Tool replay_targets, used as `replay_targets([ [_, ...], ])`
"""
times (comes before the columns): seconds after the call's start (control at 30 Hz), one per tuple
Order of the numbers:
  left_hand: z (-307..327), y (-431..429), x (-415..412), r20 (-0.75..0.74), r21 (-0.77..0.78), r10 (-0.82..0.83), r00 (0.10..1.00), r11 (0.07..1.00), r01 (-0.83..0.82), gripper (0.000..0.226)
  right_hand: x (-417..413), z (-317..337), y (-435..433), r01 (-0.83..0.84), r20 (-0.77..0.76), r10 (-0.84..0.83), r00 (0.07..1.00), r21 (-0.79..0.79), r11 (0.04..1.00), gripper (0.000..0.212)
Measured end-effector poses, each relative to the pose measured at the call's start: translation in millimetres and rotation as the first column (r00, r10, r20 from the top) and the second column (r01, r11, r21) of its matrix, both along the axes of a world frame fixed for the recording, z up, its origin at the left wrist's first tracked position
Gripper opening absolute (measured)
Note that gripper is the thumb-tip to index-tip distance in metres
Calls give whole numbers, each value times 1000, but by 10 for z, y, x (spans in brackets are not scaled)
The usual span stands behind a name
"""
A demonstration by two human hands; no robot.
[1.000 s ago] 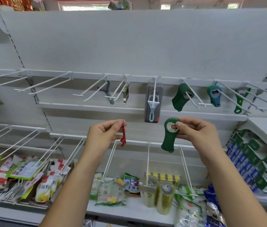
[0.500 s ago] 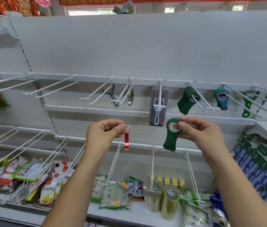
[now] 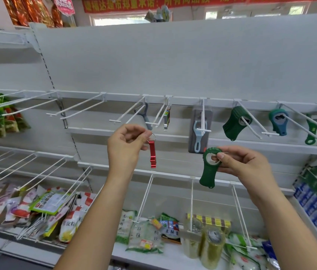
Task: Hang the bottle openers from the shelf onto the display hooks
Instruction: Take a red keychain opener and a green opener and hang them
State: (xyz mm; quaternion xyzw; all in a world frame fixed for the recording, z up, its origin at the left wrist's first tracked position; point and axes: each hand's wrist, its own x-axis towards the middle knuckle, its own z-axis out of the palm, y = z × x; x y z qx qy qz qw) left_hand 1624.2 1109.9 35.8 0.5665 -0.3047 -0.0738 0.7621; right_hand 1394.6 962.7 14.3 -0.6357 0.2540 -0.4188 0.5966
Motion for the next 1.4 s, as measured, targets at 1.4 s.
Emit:
replay_targets([
  [1.4,-209,-1288,764,38,56,-83,996,995,81,15,176,-37,-560,172,11,-173,985,61,983,15],
])
